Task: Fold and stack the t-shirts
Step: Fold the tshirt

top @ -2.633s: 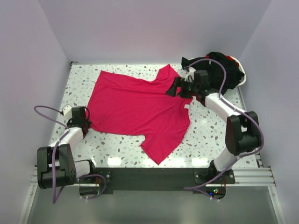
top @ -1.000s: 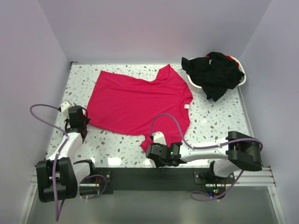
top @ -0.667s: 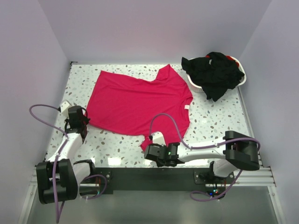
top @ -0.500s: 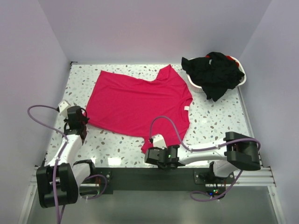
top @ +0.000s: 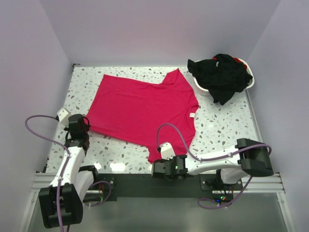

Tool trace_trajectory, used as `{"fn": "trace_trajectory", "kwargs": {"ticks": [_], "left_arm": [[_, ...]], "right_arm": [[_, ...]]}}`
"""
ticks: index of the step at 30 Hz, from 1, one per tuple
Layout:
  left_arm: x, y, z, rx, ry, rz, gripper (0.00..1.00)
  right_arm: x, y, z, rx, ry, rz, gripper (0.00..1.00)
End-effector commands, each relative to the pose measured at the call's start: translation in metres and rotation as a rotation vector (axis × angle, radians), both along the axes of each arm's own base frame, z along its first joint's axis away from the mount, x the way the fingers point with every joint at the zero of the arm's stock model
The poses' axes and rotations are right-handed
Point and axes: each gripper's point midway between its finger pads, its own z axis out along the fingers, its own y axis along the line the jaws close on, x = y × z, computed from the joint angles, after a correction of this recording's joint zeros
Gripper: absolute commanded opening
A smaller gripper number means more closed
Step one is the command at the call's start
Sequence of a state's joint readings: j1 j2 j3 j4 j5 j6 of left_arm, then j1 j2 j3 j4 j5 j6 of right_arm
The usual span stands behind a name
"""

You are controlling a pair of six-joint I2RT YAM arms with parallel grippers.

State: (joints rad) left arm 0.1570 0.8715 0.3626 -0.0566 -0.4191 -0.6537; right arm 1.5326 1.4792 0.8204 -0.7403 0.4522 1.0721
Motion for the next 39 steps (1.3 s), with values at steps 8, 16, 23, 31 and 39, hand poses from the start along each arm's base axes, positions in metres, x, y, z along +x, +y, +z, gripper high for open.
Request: {"fn": "trace_trajectory", "kwargs": {"ticks": [8,16,23,31,39], "left_arm": [[0.027,-0.018,0.014,-0.015,-0.072,-0.149,0.00],[0.051,-0.027,0.020,-0.040,-0.095,-0.221,0.00],[0.075,-0.030,0.029,-0.046,-0.107,-0.248,0.00],[0.108,-0.030,0.038,-0.050,-0.113,-0.264,0.00],[0.141,-0.034,0.039,-0.031,-0.097,-0.290,0.00]], "right_arm": [[0.062,0.000,0.074,0.038,-0.256,-0.078,0.00],[0.124,-0.006,0.102,0.098,-0.319,-0.157,0.00],[0.175,-0.011,0.122,0.096,-0.368,-0.195,0.00],[0.235,-0.015,0.135,0.089,-0.393,-0.267,0.00],[0.285,-0.035,0.137,0.070,-0.393,-0.325,0.00]]}}
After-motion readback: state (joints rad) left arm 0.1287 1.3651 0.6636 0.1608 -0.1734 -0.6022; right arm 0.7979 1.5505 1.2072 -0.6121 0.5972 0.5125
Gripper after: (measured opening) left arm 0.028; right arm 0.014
